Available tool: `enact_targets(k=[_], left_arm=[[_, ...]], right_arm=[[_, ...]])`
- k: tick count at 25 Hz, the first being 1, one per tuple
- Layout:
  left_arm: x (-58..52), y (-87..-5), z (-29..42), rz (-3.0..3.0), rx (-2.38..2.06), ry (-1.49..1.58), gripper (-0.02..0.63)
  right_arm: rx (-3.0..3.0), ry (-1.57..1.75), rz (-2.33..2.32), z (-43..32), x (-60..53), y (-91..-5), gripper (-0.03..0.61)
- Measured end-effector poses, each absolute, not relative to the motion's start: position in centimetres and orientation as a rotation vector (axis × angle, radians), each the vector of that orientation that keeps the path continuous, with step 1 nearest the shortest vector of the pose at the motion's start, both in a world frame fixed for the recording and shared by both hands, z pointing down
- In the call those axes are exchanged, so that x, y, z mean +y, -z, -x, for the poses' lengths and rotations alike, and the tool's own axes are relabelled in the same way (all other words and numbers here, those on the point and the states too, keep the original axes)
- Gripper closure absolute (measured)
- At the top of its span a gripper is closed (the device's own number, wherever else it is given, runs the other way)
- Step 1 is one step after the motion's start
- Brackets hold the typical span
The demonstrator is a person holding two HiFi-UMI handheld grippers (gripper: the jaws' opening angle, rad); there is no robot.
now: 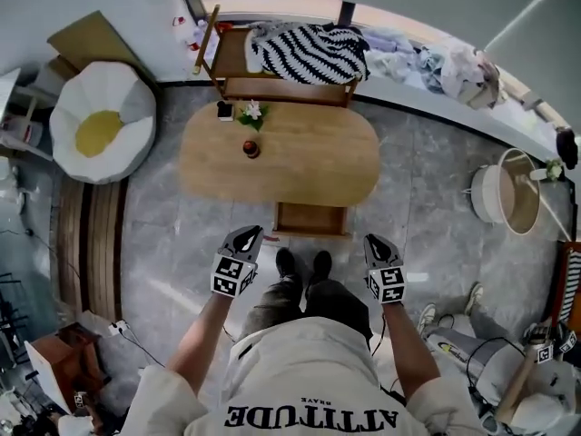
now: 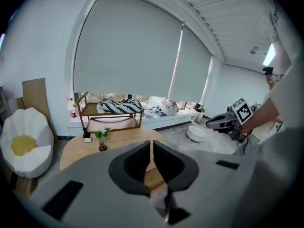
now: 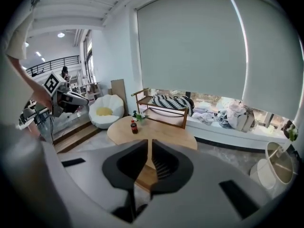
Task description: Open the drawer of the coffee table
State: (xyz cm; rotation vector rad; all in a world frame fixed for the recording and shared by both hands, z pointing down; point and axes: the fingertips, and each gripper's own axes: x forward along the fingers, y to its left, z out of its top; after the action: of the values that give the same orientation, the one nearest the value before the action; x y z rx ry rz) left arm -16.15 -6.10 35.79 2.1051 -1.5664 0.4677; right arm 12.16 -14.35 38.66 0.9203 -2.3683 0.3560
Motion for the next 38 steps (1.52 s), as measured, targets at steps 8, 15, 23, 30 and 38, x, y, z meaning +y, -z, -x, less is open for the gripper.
enact_targets(k=[8, 15, 23, 30, 38], left_arm=[[-4.4, -32.2, 17.6, -2.101, -1.565, -0.363, 0.583], [-3.8, -30.0, 17.7, -2.191, -1.521, -0.344, 0.588], [-3.9, -28.6, 19.1, -2.221, -1.524, -0.347, 0.591], [-3.1, -27.8, 17.9, -2.253, -1.521, -0.313, 0.592], [-1.4, -25.8, 16.3, -2.238, -1.623, -0.252, 0.593]], right_arm=[[-2.409, -0.293, -0.907, -10.6, -12.6, -34.4, 0.543], [-2.444, -0.257, -0.934, -10.1, -11.1, -31.6, 0.552], [-2.442, -0.226, -1.027, -10.7, -11.3, -29.8, 0.560], [-2.450, -0.226, -1.081, -13.0, -10.2, -28.8, 0.560], [-2.487, -0.214, -1.088, -15.7, -8.7, -27.5, 0.560]])
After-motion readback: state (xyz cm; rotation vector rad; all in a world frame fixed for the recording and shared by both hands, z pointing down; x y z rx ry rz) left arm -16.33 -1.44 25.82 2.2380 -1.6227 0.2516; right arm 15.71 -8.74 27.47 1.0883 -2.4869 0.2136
